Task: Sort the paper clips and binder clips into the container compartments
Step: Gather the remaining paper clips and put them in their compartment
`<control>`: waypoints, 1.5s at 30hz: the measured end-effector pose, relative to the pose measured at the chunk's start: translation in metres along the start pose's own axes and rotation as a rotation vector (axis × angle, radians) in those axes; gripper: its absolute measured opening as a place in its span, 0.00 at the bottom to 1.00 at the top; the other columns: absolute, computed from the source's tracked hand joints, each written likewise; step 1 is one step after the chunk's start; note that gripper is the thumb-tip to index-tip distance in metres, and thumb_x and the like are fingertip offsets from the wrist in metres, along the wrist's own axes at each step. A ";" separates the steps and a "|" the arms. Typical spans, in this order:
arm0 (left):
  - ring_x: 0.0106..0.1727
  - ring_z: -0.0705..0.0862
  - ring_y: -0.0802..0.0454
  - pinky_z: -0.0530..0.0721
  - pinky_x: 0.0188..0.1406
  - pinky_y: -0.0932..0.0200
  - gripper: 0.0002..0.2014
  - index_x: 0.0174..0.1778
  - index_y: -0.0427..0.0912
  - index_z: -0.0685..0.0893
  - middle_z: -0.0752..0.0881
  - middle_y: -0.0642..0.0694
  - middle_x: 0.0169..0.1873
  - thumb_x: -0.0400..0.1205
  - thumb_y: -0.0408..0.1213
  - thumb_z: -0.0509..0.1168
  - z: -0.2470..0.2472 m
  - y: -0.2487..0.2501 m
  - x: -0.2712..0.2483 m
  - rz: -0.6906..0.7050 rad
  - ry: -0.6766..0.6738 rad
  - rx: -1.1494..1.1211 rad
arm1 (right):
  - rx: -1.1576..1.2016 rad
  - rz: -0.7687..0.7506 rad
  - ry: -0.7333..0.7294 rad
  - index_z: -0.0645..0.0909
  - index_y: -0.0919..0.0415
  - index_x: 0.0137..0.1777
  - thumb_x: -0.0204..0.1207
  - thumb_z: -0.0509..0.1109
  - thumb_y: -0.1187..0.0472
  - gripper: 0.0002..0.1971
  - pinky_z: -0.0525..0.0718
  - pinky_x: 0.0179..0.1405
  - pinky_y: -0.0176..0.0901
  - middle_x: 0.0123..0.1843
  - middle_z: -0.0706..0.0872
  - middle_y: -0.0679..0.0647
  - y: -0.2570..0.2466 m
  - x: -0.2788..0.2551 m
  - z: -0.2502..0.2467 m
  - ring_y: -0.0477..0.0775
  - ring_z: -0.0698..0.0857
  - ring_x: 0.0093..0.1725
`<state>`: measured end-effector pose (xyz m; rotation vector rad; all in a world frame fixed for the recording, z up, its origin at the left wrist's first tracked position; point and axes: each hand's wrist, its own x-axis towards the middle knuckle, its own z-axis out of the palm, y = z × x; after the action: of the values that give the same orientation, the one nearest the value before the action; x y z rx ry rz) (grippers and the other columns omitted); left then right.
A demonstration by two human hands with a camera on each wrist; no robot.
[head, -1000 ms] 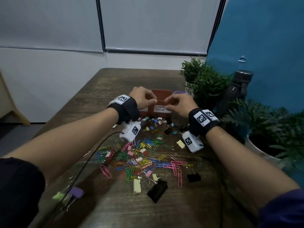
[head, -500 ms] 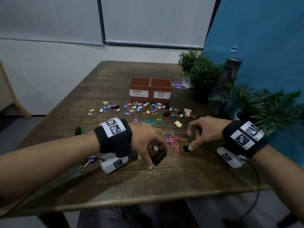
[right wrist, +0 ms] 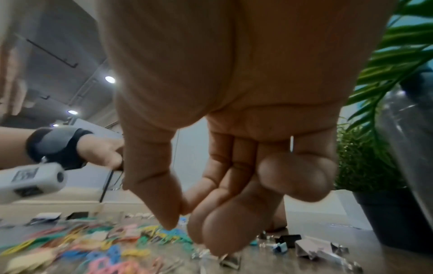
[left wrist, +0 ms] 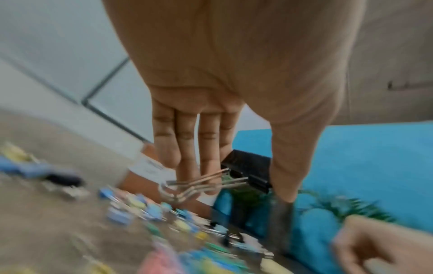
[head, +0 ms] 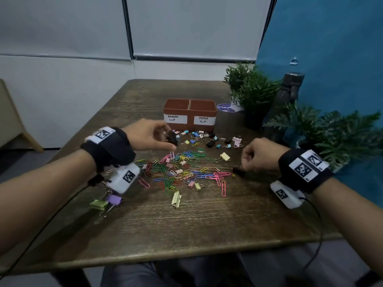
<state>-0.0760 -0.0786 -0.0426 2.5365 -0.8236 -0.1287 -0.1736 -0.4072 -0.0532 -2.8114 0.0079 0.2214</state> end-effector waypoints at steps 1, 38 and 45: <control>0.42 0.85 0.56 0.80 0.43 0.58 0.28 0.57 0.53 0.80 0.87 0.53 0.42 0.67 0.65 0.74 -0.005 -0.014 0.004 -0.063 0.036 0.098 | 0.027 0.015 0.008 0.88 0.56 0.37 0.69 0.81 0.58 0.04 0.85 0.33 0.36 0.35 0.92 0.48 0.000 0.003 -0.003 0.44 0.87 0.34; 0.41 0.84 0.59 0.75 0.36 0.64 0.15 0.52 0.51 0.87 0.87 0.56 0.41 0.72 0.48 0.79 -0.016 -0.050 -0.008 -0.131 -0.014 0.279 | -0.063 -0.225 -0.090 0.89 0.42 0.49 0.64 0.84 0.46 0.14 0.80 0.39 0.34 0.37 0.89 0.42 -0.046 0.021 0.011 0.37 0.85 0.38; 0.51 0.82 0.50 0.74 0.47 0.62 0.18 0.59 0.47 0.86 0.87 0.46 0.54 0.75 0.44 0.77 -0.019 -0.104 -0.012 -0.353 -0.022 0.395 | -0.171 -0.330 -0.195 0.88 0.42 0.56 0.61 0.82 0.36 0.23 0.86 0.40 0.43 0.41 0.86 0.41 -0.079 0.021 0.044 0.42 0.85 0.42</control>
<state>-0.0260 0.0095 -0.0744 3.0415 -0.4304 -0.1150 -0.1570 -0.3183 -0.0728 -2.8879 -0.5376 0.4316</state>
